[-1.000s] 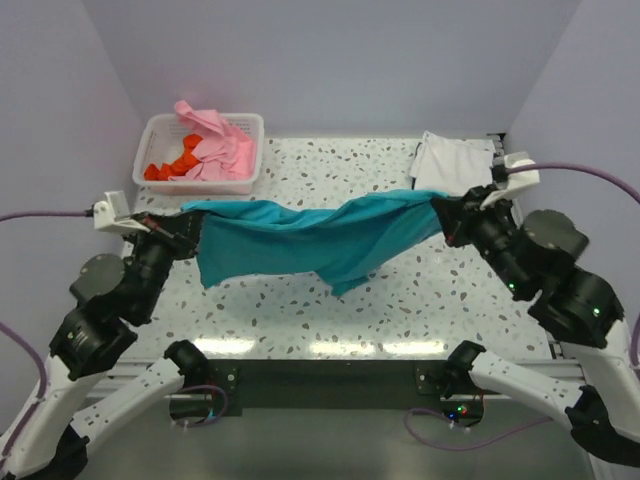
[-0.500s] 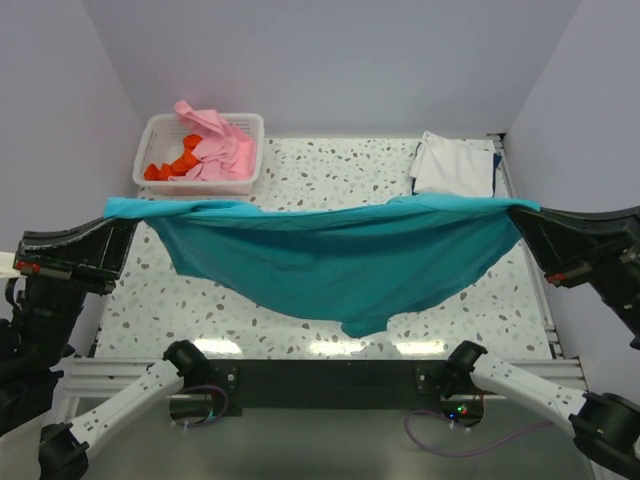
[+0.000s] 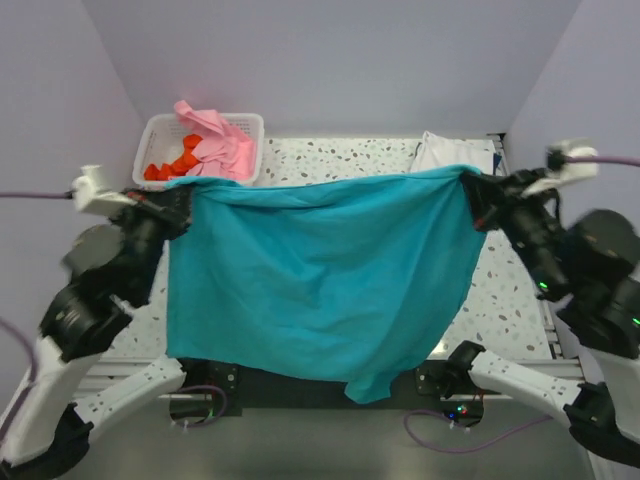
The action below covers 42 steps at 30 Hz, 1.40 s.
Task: Fold and stack the t-shirts
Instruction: Flatten the tshirt out
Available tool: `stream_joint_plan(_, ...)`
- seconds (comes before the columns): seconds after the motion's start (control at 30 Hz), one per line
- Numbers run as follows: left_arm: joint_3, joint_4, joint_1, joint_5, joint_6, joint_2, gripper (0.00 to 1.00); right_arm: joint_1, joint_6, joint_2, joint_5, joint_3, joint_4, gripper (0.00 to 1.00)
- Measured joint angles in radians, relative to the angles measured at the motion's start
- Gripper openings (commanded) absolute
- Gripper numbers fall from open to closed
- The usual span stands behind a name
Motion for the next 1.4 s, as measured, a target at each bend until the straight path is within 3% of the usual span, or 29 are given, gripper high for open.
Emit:
stream_joint_plan(0.1,-0.076,-0.104,0.012,-0.169,-0.103,0.225,0.07,-0.006,-0.035,0.166,0.171,-0.077,0.056,0.01)
stream_joint_plan(0.13,-0.101,-0.122,0.034,-0.18,-0.118,0.303,0.04,-0.018,-0.042,0.228,0.188,-0.095,0.074,0.06)
stream_joint_plan(0.17,-0.131,-0.132,0.07,-0.181,-0.127,0.4,0.09,-0.043,-0.044,0.305,0.195,-0.12,0.103,0.08)
stream_joint_plan(0.2,-0.161,-0.13,0.116,-0.166,-0.13,0.501,0.33,-0.079,-0.044,0.378,0.175,-0.147,0.129,0.14)
stream_joint_plan(0.23,-0.19,-0.137,0.173,-0.146,-0.13,0.609,0.73,-0.124,-0.037,0.471,0.13,-0.173,0.156,0.44)
stream_joint_plan(0.27,-0.207,-0.15,0.221,-0.136,-0.134,0.705,1.0,-0.164,-0.03,0.546,0.104,-0.187,0.171,0.65)
stream_joint_plan(0.33,-0.218,-0.183,0.29,-0.127,-0.15,0.869,1.0,-0.255,-0.012,0.737,0.047,-0.193,0.166,0.99)
stream_joint_plan(0.47,-0.224,-0.215,0.313,-0.108,-0.144,0.951,1.0,-0.329,-0.006,0.939,0.006,-0.199,0.116,0.99)
stream_joint_plan(0.8,-0.28,-0.09,0.307,-0.021,-0.081,0.806,1.0,-0.308,0.031,0.768,-0.132,-0.269,0.142,0.99)
stream_joint_plan(0.97,-0.346,-0.064,0.308,0.02,-0.069,0.764,1.0,-0.309,0.062,0.733,-0.295,-0.396,0.195,0.99)
stream_joint_plan(1.13,-0.444,-0.015,0.328,0.094,-0.044,0.645,1.0,-0.303,0.089,0.735,-0.444,-0.511,0.233,0.99)
stream_joint_plan(1.4,-0.559,0.047,0.356,0.164,-0.034,0.612,1.0,-0.295,0.107,0.888,-0.484,-0.47,0.27,0.99)
